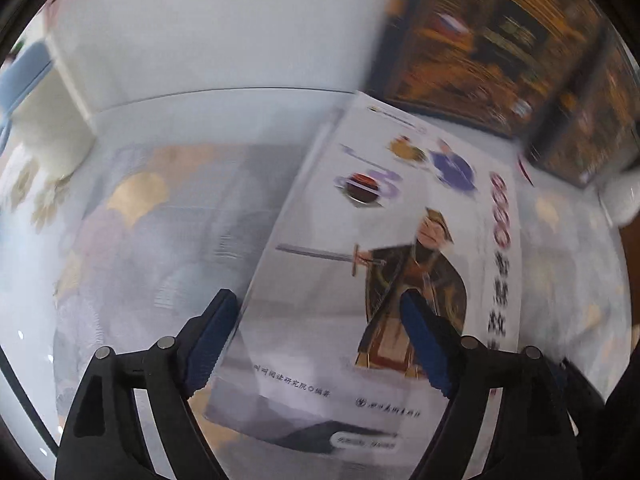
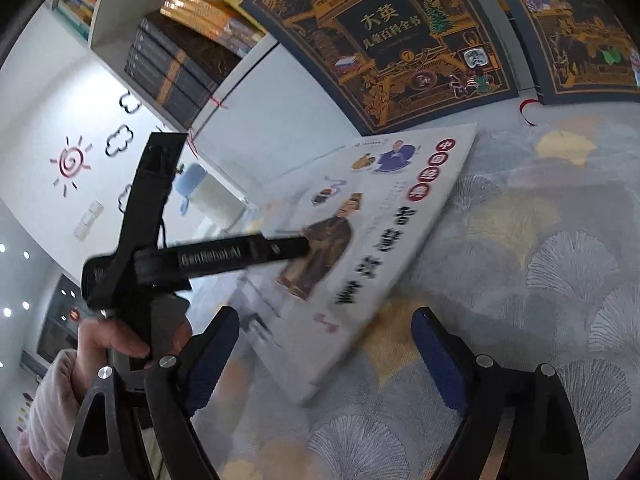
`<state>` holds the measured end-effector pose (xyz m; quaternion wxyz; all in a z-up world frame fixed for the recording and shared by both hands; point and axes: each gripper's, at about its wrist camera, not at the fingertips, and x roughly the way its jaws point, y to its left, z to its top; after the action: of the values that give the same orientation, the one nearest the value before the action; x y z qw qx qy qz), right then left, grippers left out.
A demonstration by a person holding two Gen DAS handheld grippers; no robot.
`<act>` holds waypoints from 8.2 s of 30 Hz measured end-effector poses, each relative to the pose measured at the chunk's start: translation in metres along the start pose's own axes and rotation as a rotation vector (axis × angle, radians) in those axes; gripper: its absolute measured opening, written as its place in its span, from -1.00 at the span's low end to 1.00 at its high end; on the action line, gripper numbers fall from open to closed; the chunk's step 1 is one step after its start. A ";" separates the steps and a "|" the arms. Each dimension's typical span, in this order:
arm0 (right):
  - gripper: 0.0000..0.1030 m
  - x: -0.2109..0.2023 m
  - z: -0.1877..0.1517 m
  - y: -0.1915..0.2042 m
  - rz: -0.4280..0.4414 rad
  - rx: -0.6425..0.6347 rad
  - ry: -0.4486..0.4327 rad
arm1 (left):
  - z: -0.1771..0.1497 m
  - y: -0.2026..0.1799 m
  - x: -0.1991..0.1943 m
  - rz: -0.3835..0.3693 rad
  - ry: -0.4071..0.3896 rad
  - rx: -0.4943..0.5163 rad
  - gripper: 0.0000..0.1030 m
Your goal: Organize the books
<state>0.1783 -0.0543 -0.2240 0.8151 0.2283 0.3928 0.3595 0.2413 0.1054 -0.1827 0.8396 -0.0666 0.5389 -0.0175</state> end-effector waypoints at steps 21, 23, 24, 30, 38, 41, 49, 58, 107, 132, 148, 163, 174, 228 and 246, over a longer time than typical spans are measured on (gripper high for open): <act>0.69 -0.075 -0.040 0.008 -0.094 -0.157 0.346 | -0.115 -0.089 -0.052 -0.012 0.120 0.101 0.56; 0.71 -0.088 -0.052 0.015 -0.152 -0.202 0.356 | -0.135 -0.109 -0.054 -0.008 0.143 0.129 0.58; 0.74 -0.097 -0.058 0.018 -0.165 -0.215 0.346 | -0.141 -0.114 -0.055 -0.008 0.149 0.143 0.58; 0.76 -0.127 -0.087 0.029 -0.233 -0.286 0.348 | -0.174 -0.129 -0.068 -0.047 0.151 0.155 0.57; 0.76 -0.177 -0.126 0.042 -0.173 -0.415 0.447 | -0.224 -0.128 -0.111 -0.139 0.128 0.206 0.58; 0.76 -0.182 -0.105 0.014 -0.168 -0.276 0.367 | -0.217 -0.116 -0.104 -0.199 0.115 0.139 0.58; 0.82 -0.154 -0.105 -0.009 -0.122 -0.104 0.349 | -0.226 -0.132 -0.096 -0.164 0.102 0.181 0.57; 0.82 -0.208 -0.182 0.013 -0.064 -0.107 0.493 | -0.320 -0.137 -0.135 -0.290 0.138 0.292 0.58; -0.63 -0.264 -0.155 0.119 0.063 -0.335 0.202 | -0.291 -0.040 -0.225 -0.428 -0.180 0.052 -0.55; -0.63 -0.072 -0.150 0.266 0.255 -0.502 0.362 | -0.320 0.155 -0.257 -0.211 -0.313 -0.213 -0.51; -0.58 -0.008 -0.171 0.241 0.163 -0.400 0.476 | -0.332 0.162 -0.224 -0.154 -0.275 -0.206 -0.46; 0.50 -0.025 -0.185 0.255 -0.029 -0.455 0.500 | -0.348 0.168 -0.256 -0.009 -0.373 -0.228 -0.41; 0.59 -0.020 -0.223 0.288 -0.040 -0.553 0.645 | -0.357 0.171 -0.262 0.012 -0.376 -0.246 -0.38; 1.00 -0.180 -0.107 -0.040 -0.589 -0.168 0.024 | -0.241 -0.079 -0.073 0.114 -0.261 -0.112 1.00; 1.00 -0.176 -0.109 -0.036 -0.624 -0.198 0.046 | -0.240 -0.079 -0.073 0.115 -0.262 -0.112 1.00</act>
<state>0.0290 -0.2023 -0.2274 0.8951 0.0084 0.4252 0.1341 -0.0042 0.0126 -0.2047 0.8973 -0.0840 0.4278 0.0693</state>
